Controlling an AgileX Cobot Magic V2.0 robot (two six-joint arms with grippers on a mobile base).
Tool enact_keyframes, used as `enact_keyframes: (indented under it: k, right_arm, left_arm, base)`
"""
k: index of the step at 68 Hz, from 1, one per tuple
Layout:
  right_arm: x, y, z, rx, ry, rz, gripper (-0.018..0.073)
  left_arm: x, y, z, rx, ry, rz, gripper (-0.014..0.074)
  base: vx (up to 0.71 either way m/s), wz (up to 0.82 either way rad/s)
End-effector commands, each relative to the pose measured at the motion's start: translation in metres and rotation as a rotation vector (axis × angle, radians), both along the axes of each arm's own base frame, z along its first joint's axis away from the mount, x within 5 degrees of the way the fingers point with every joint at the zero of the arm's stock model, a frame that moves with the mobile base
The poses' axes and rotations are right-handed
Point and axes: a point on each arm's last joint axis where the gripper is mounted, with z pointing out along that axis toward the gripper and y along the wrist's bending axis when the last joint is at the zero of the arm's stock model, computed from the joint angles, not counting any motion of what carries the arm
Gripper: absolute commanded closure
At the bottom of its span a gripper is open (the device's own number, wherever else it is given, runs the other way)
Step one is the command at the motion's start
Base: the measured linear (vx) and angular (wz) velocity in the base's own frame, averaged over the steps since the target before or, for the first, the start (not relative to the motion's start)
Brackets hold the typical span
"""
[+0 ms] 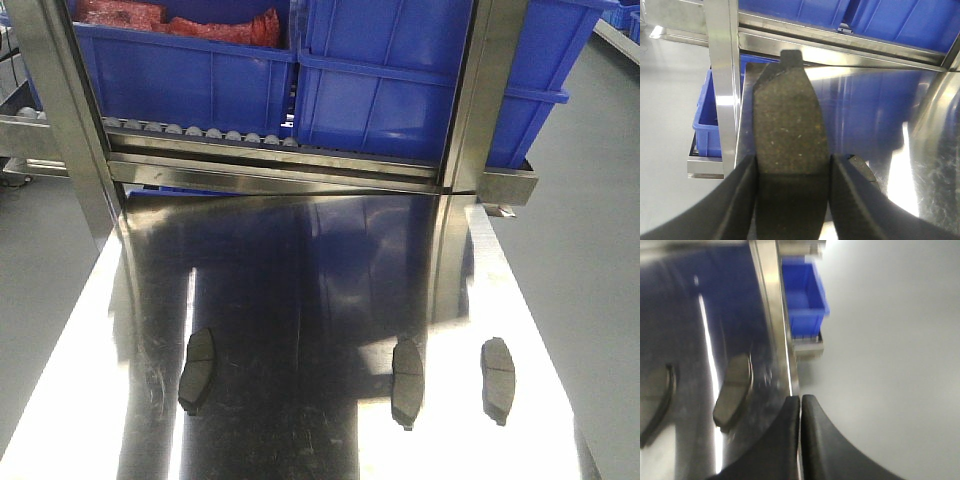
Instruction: Move and align brake pads A on conveyor
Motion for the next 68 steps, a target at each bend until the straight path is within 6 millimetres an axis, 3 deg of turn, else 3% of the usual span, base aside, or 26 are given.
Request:
enact_keyframes:
  k: [1,22,29,49,68]
  right_arm:
    - [0.012,-0.001,0.006,-0.003,-0.003,0.001,0.0571]
    - [0.013,-0.002,-0.002,-0.006,0.095,-0.001,0.0542]
    - [0.012,-0.001,-0.002,0.002,0.098,0.001,0.0472]
    - [0.011,0.003,-0.004,0.026,0.125,0.039,0.0146]
    - [0.018,0.013,-0.006,0.073,0.124,0.144,0.0106]
  left_arm:
    - [0.003,-0.001,0.018,-0.030,-0.123,0.003,0.0602]
    - [0.003,-0.001,0.018,-0.030,-0.123,0.003,0.0602]
    - [0.003,-0.001,0.018,-0.030,-0.123,0.003,0.0602]
    - [0.003,-0.001,0.018,-0.030,-0.123,0.003,0.0602]
    - [0.003,-0.001,0.018,-0.030,-0.123,0.003,0.0602]
  base:
    - [0.00,0.00]
    - [0.00,0.00]
    - [0.00,0.00]
    - [0.00,0.00]
    - [0.00,0.00]
